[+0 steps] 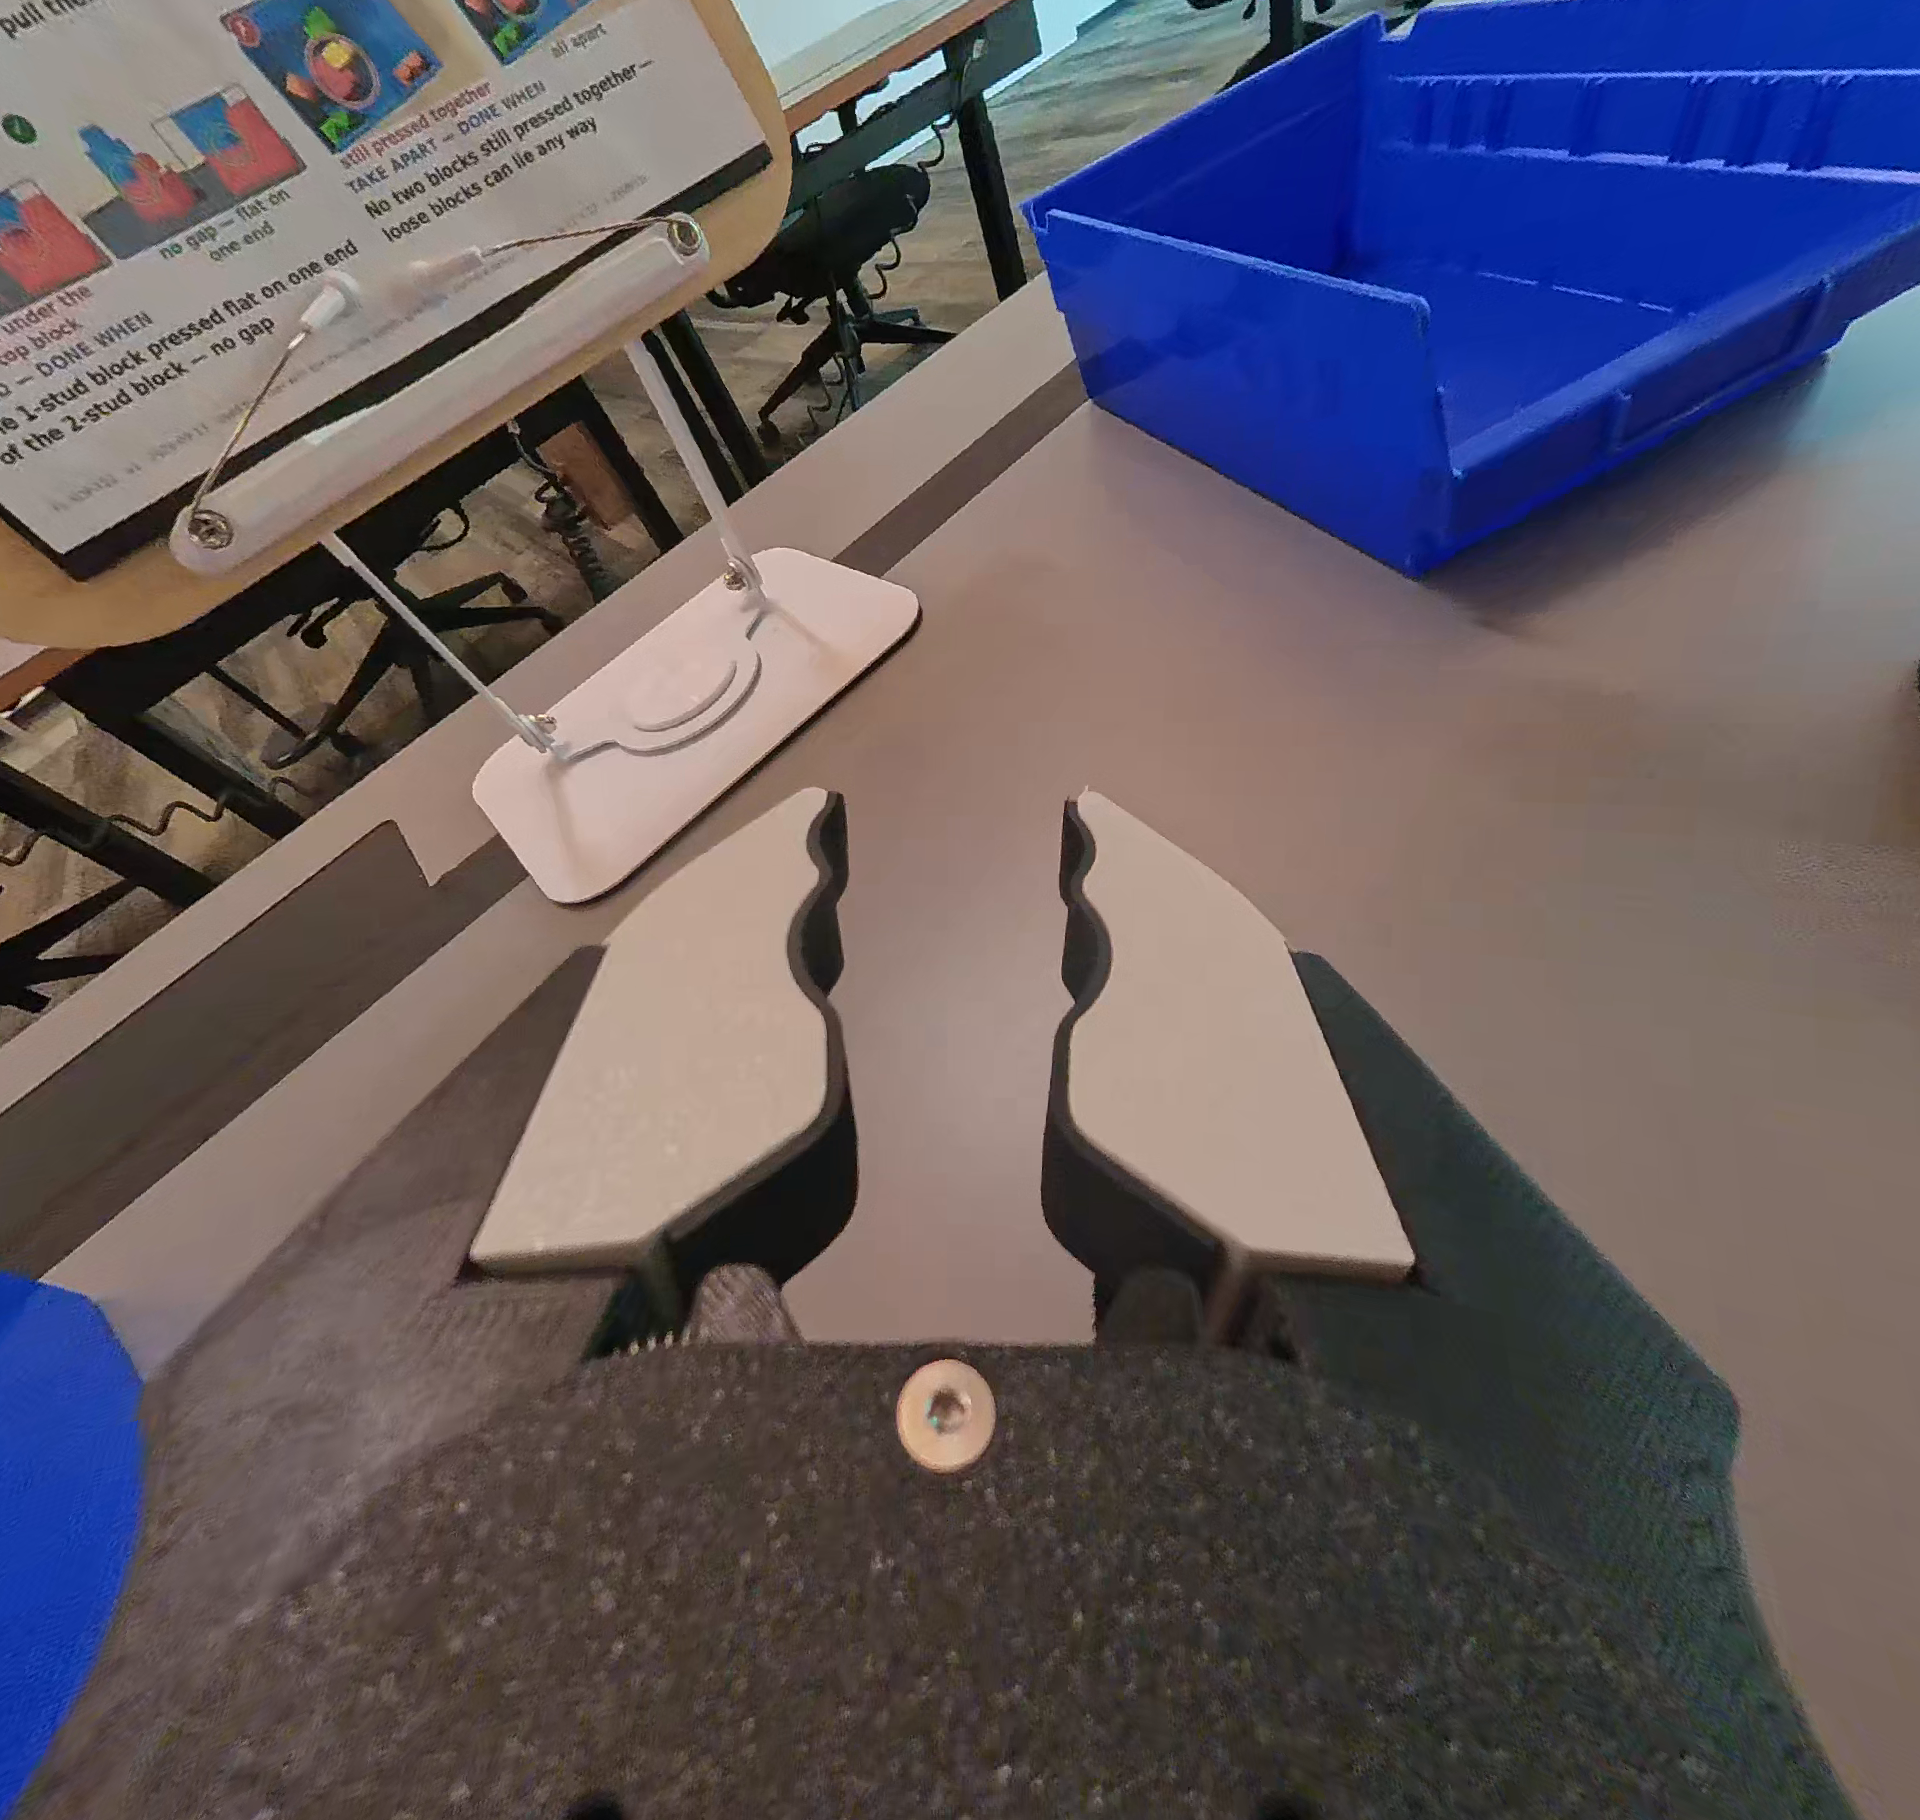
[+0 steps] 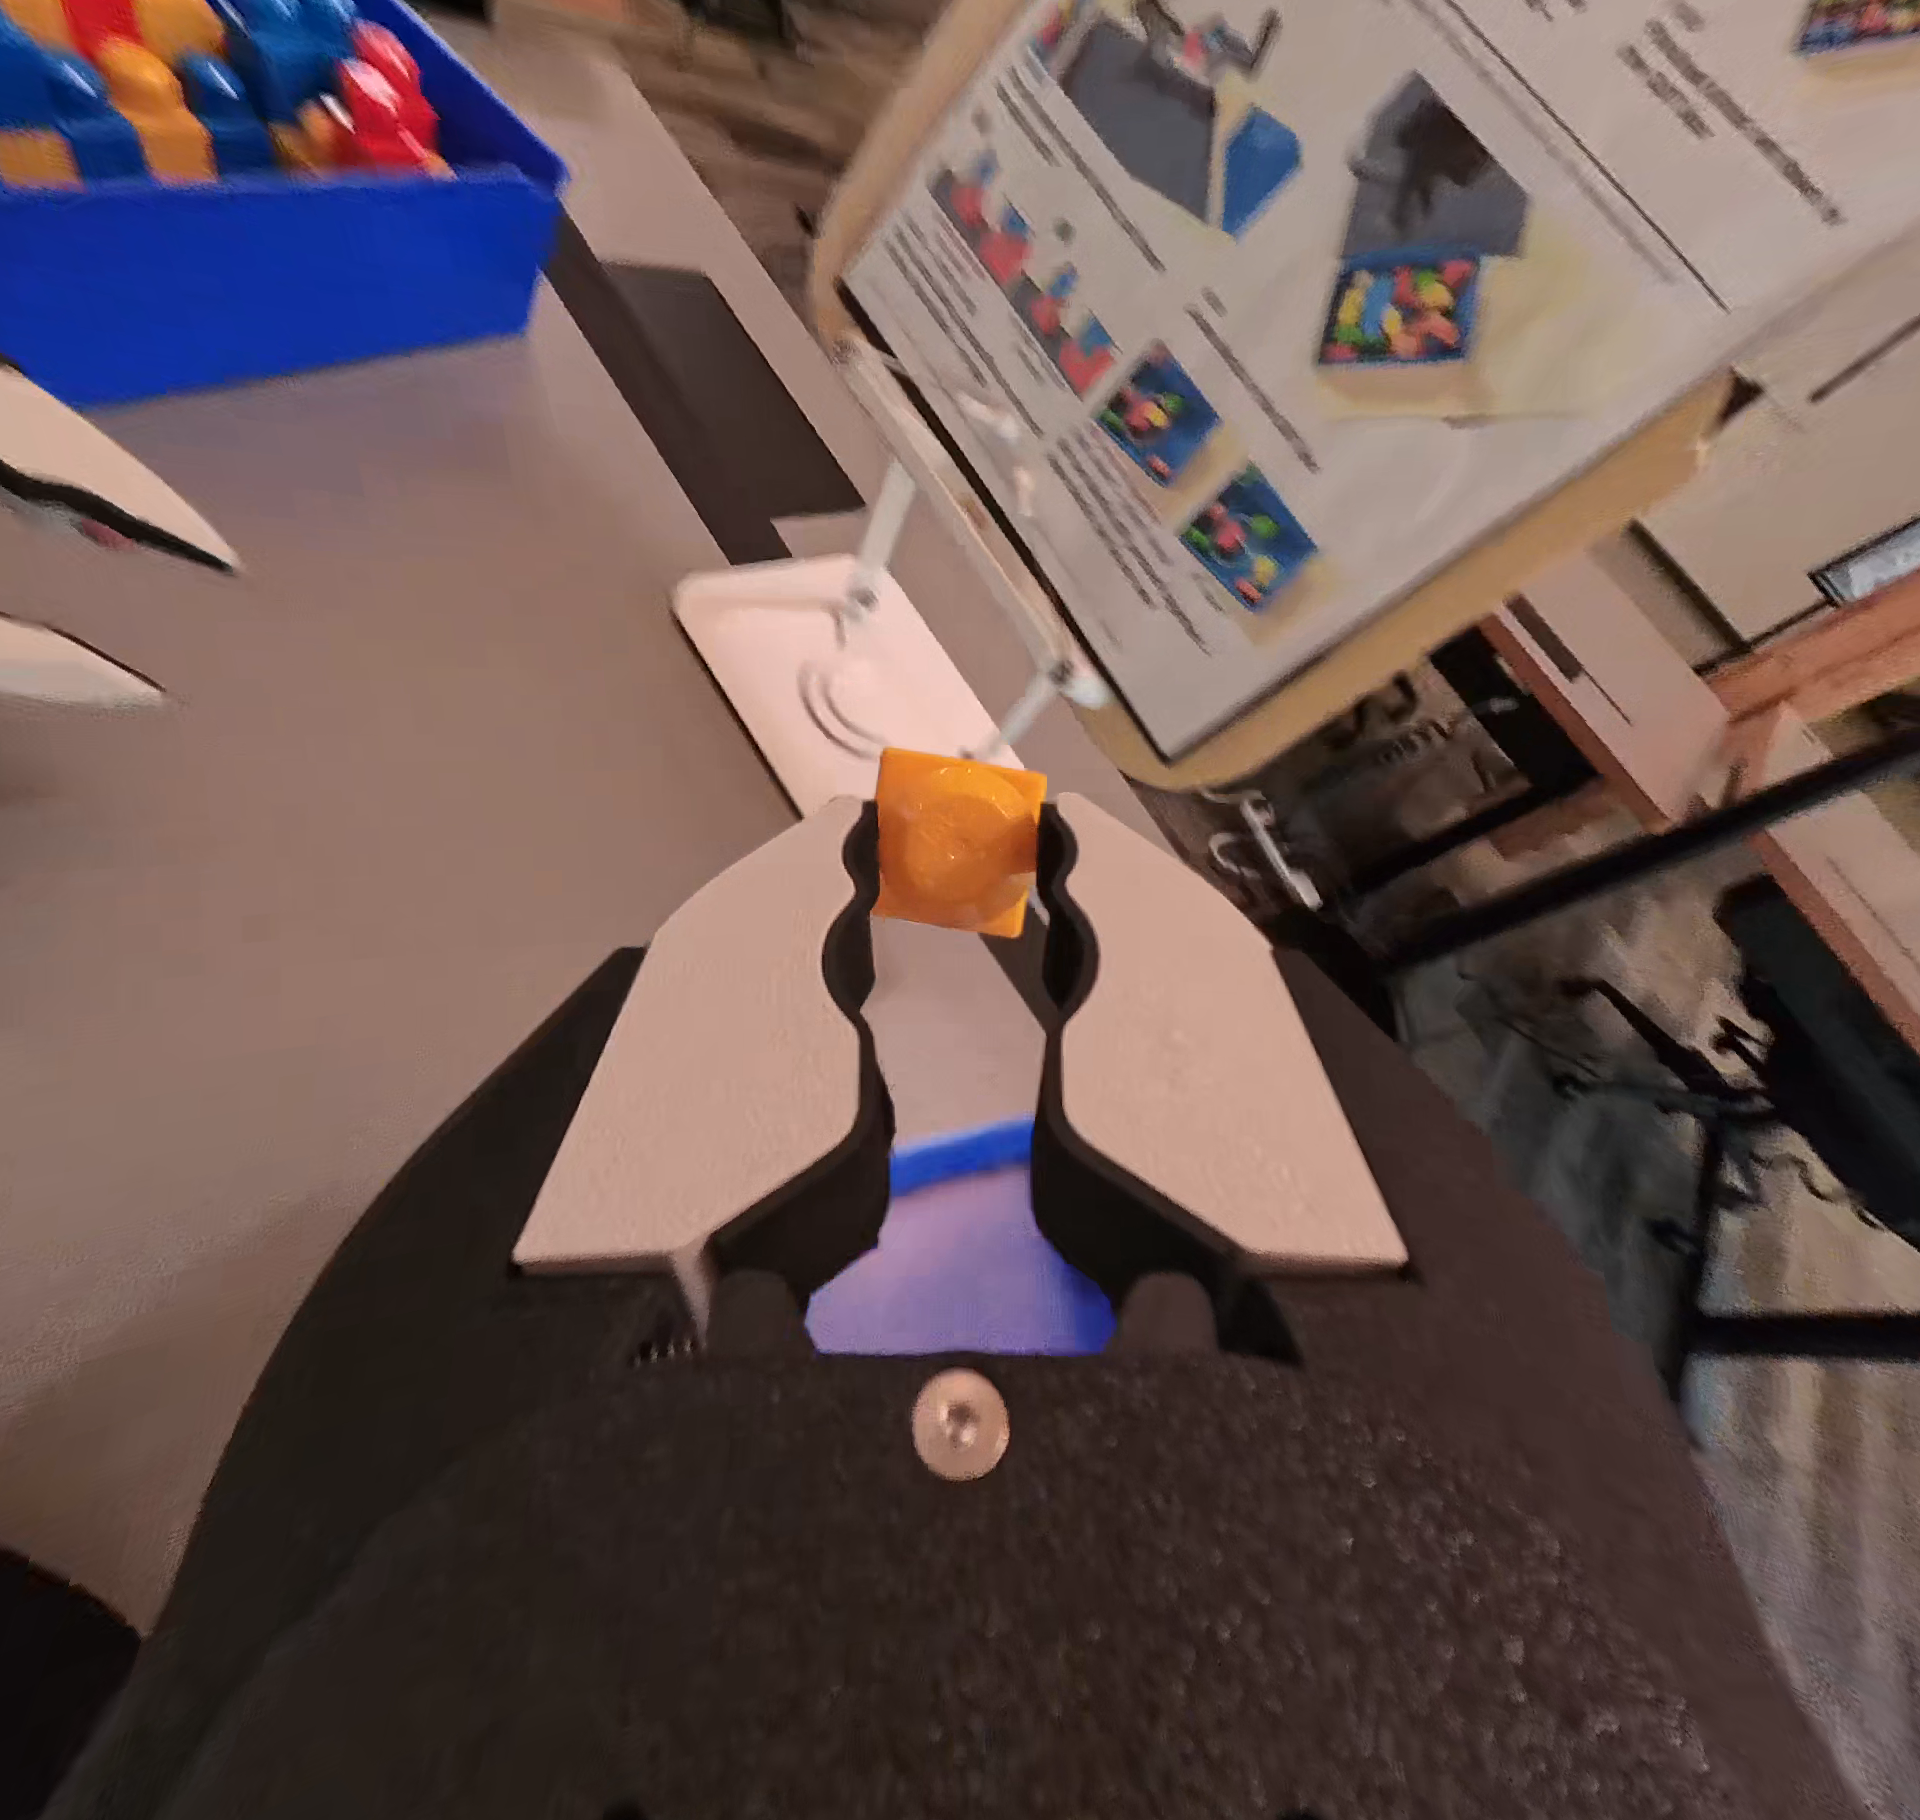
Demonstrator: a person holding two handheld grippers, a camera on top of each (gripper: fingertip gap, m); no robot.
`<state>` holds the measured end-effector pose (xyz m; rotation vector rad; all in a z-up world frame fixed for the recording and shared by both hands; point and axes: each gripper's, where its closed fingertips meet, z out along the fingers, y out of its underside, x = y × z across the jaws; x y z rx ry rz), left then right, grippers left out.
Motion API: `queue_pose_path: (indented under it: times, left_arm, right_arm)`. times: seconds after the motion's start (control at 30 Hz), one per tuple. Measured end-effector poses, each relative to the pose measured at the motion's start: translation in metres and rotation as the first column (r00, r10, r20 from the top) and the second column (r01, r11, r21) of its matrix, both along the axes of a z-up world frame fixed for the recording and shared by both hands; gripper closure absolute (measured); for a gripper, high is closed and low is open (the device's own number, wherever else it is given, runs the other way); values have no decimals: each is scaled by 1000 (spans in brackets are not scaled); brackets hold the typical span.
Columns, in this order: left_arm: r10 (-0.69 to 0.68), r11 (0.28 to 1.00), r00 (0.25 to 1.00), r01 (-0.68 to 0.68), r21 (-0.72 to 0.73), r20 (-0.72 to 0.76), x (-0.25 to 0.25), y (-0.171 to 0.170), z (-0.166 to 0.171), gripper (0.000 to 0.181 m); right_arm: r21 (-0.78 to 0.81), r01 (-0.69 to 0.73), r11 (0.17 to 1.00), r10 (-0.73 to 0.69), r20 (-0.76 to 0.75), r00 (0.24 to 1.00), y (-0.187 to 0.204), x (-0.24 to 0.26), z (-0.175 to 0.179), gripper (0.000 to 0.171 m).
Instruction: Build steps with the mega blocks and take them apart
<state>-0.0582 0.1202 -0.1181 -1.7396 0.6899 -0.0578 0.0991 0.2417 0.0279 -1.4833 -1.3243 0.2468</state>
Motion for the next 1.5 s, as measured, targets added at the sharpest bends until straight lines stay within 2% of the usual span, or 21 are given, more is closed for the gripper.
queue_pose_path:
  times: [0.13,0.27,0.47,0.63,1.07,1.3,1.4,1.5]
  left_arm:
    - [-8,1000,1000,8,-12,5,0,1,-3,143]
    - [-20,999,999,22,-40,41,1,1,-6,144]
    - [-2,999,997,6,-52,80,-5,4,-7,142]
    - [21,998,993,-14,-63,114,-12,8,-7,142]
    - [35,997,994,-28,-67,105,-18,10,-11,142]
    - [38,997,994,-31,-68,107,-18,11,-12,142]
    - [39,997,993,-32,-68,108,-19,11,-12,142]
    - [40,997,993,-33,-64,109,-20,11,-11,142]
  right_arm:
    - [-67,24,997,-9,219,976,30,46,-25,142]
    - [-227,58,972,29,361,932,38,81,-84,142]
    - [-398,19,917,150,388,910,13,86,-159,142]
    - [-472,-3,882,218,403,889,-5,79,-193,142]
    - [-569,-16,822,306,417,856,-22,71,-222,142]
    - [-568,-16,823,307,421,853,-23,71,-225,142]
    - [-558,-9,830,293,422,858,-22,72,-219,137]
    - [-536,-22,844,265,381,886,-22,68,-193,126]
